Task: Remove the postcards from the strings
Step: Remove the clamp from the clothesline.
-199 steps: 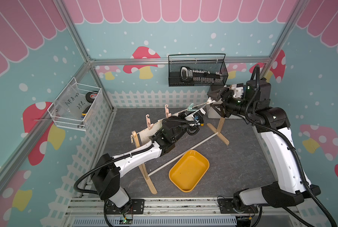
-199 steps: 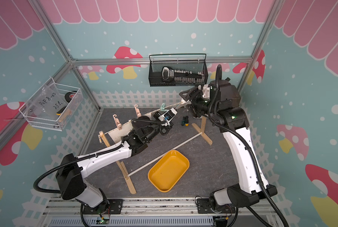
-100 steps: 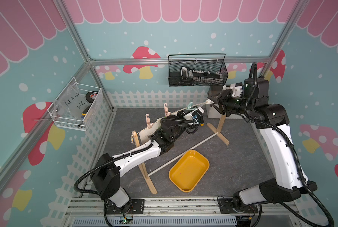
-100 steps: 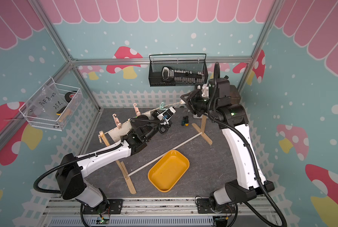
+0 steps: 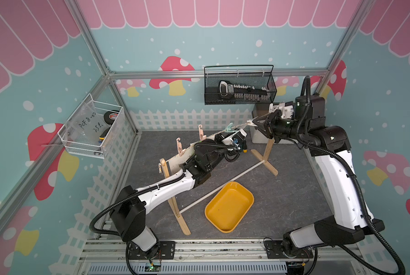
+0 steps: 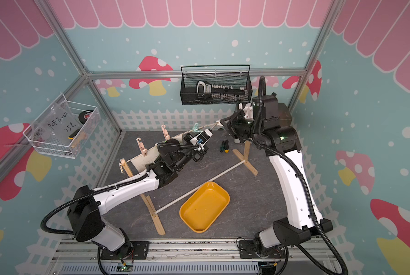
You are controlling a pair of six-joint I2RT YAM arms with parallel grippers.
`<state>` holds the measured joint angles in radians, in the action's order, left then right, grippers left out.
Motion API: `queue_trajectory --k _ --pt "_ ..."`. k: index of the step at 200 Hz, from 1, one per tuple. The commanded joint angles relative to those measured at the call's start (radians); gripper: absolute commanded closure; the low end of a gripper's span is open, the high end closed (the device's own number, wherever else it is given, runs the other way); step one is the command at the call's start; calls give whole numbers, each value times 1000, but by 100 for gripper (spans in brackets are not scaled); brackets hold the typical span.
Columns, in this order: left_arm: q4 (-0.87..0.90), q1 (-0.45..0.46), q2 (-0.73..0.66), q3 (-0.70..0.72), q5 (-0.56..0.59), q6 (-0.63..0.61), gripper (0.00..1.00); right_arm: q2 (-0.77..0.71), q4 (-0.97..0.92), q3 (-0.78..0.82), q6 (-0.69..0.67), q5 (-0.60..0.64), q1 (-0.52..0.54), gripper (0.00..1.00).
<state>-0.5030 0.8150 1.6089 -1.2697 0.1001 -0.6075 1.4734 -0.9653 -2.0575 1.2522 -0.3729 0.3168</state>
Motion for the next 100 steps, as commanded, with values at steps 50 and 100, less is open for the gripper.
queue_trajectory --k 50,100 --pt "-25 -9 -4 54 -34 -50 93 -53 -12 -6 -58 7 4 79" --pt "-25 -8 -9 71 -47 -49 94 -107 -12 29 -75 4 -5 79"
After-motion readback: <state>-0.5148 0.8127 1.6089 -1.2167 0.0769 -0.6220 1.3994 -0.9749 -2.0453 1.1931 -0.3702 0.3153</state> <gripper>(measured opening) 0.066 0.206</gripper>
